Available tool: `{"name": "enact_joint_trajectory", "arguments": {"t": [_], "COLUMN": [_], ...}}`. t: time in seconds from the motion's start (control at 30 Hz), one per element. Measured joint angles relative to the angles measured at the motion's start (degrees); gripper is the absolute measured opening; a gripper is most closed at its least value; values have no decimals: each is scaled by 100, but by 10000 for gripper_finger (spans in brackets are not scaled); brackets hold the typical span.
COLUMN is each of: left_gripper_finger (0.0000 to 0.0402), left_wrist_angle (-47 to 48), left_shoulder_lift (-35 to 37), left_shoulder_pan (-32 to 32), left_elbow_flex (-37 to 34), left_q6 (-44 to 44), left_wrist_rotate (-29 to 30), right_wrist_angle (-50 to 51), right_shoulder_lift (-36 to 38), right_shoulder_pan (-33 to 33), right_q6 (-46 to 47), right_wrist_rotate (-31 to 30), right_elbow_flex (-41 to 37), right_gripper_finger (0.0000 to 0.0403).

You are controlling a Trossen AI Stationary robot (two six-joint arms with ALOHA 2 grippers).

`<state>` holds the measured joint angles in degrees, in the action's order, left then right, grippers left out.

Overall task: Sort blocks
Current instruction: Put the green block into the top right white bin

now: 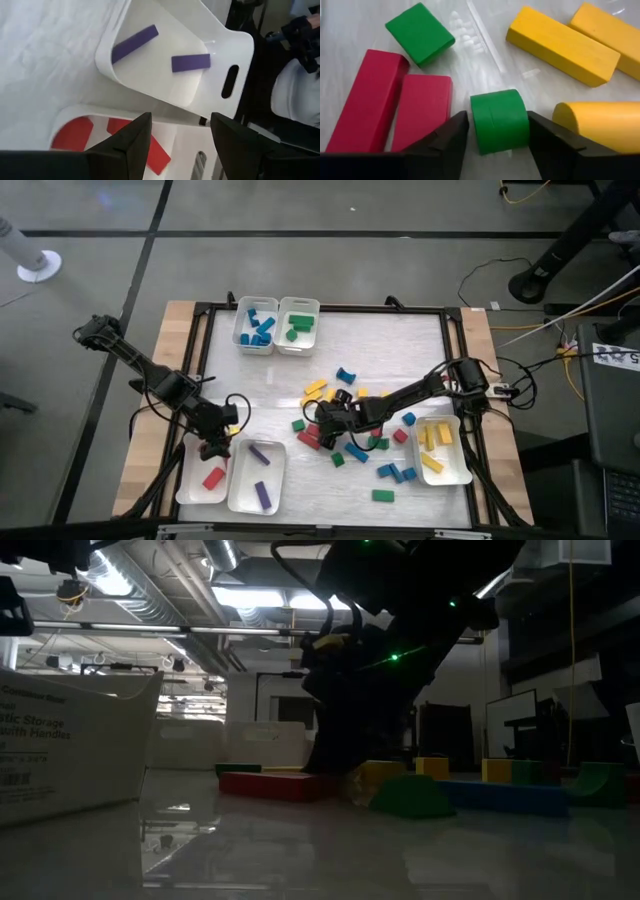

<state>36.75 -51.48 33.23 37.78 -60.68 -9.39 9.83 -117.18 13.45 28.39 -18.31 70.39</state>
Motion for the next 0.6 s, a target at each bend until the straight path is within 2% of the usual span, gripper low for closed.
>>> {"name": "enact_joint_trajectory", "arguments": {"t": [0.17, 0.33, 0.6], "left_gripper_finger": [191, 191, 191], "left_wrist_angle": [-27, -265, -785], "left_shoulder_lift": [0, 0, 2], "left_shoulder_pan": [-2, -2, -4], "left_elbow_flex": [0, 0, 0], "left_q6": [342, 640, 1164], "left_wrist_rotate": [252, 517, 873], "right_wrist_angle": [0, 229, 986], "right_shoulder_lift": [-4, 148, 476], "right_shoulder_pan": [2, -6, -254], "right_q6": [-161, -339, -1237], "right_wrist_rotate": [40, 134, -142], "right_elbow_flex": [24, 81, 946], "right_gripper_finger": [131, 131, 142]}}
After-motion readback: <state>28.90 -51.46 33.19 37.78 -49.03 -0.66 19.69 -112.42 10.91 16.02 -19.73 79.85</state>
